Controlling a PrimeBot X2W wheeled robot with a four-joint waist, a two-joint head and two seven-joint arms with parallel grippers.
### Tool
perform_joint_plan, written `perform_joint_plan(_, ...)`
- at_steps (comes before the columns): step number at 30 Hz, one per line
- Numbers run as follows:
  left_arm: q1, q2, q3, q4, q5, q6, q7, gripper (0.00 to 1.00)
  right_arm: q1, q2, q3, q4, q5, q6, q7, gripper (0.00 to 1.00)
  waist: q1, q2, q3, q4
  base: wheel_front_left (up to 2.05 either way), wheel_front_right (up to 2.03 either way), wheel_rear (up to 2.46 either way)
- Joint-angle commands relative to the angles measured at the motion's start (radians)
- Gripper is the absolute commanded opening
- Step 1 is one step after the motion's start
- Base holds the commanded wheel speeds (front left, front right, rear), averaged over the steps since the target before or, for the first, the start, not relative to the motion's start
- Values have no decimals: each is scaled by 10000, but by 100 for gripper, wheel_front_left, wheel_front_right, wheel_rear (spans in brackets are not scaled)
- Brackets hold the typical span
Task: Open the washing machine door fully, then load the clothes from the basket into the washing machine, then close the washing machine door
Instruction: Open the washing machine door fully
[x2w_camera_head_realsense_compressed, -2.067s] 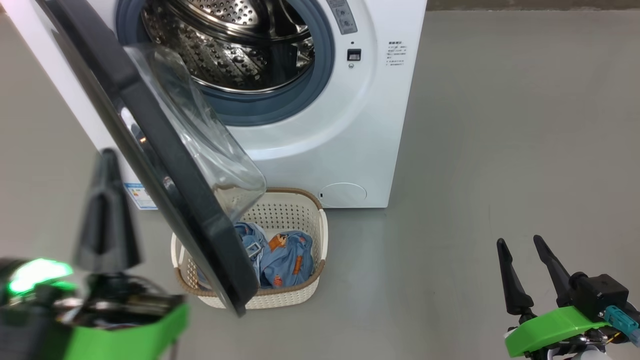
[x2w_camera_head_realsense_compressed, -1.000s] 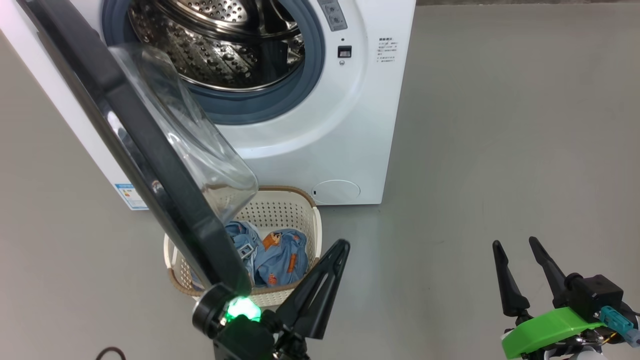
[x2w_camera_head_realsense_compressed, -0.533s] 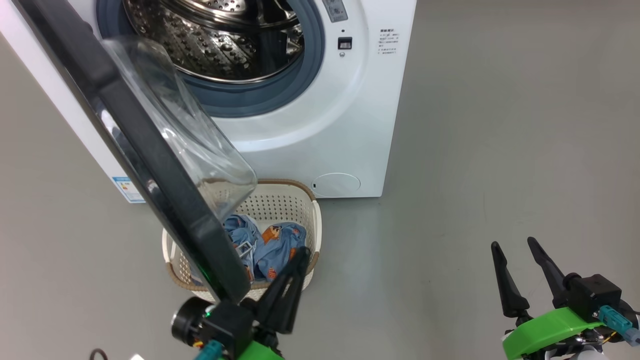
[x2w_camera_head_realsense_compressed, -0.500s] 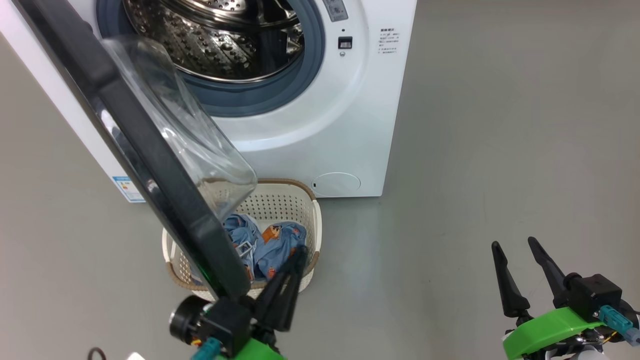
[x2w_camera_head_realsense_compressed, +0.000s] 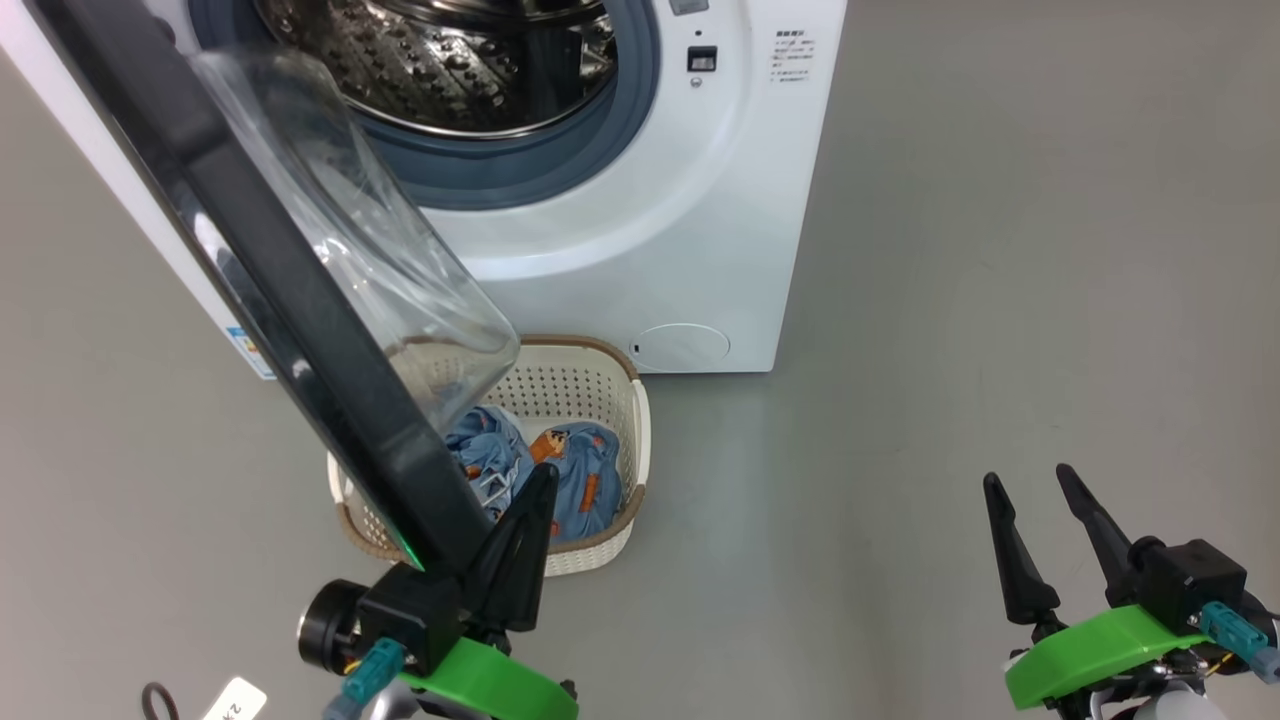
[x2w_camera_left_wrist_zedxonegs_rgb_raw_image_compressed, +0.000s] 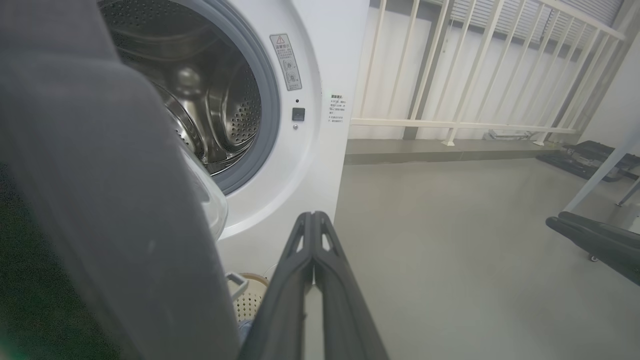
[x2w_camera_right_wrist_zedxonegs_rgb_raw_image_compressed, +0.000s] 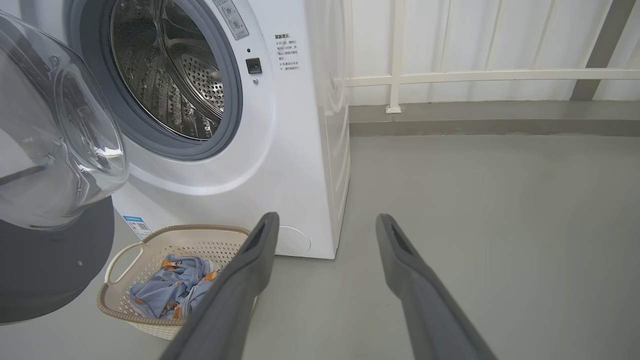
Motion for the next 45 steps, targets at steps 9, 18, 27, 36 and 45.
perform_joint_plan(9, -456, 14, 496, -97, -84, 126, -70, 0, -439, -64, 252, -163, 59, 16, -118, 100, 0, -1, 126, 260, 0, 0, 0)
perform_joint_plan(18, -356, -5, 620, -127, 33, 181, -71, 0, -432, -41, 272, -76, 96, 16, -118, 100, 0, -1, 90, 570, 0, 0, 0)
perform_joint_plan(27, -256, -16, 882, 15, -16, 439, -72, 0, -435, -20, 271, -12, 204, 16, -118, 100, 0, -1, 34, 743, 0, 0, 0)
perform_joint_plan(36, -66, -18, 1183, 195, -13, 650, -72, 0, -374, 7, 264, 36, 280, 16, -118, 100, 0, -1, -40, 884, 0, 0, 0)
perform_joint_plan(45, 324, 47, 1319, -37, 77, 769, -72, 0, -335, 29, 277, 20, 283, 16, -118, 100, 0, -1, -66, 1224, 0, 0, 0)
